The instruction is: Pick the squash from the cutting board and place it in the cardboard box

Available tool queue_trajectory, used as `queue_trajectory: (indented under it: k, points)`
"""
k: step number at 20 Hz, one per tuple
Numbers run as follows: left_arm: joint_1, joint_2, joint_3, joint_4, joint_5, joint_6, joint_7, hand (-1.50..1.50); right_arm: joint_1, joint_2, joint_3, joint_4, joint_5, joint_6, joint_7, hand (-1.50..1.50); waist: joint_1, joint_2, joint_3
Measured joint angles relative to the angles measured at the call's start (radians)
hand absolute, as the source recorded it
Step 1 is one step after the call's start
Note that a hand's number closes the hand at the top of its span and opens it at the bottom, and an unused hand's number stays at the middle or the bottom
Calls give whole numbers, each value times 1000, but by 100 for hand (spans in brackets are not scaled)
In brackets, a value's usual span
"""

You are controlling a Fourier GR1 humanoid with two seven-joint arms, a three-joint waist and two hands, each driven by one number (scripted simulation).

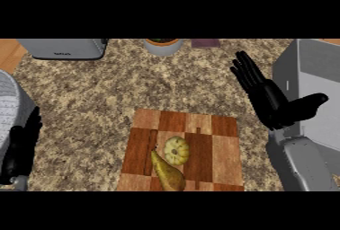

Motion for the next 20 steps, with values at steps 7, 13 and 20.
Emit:
queue_trajectory:
  k: [7,13,20]
  points:
    - [-133,9,-90,-116,-24,-125,-99,0,-219,-109,167,-192,211,81,13,-150,-27,-27,4]
    - [-201,-5,-154,-166,-9,-239,-182,0,-359,-235,330,-297,466,163,31,-150,-22,-10,11]
    - [-233,-6,-156,-164,2,-306,-222,0,-418,-303,524,-366,709,251,-24,-150,-5,2,16]
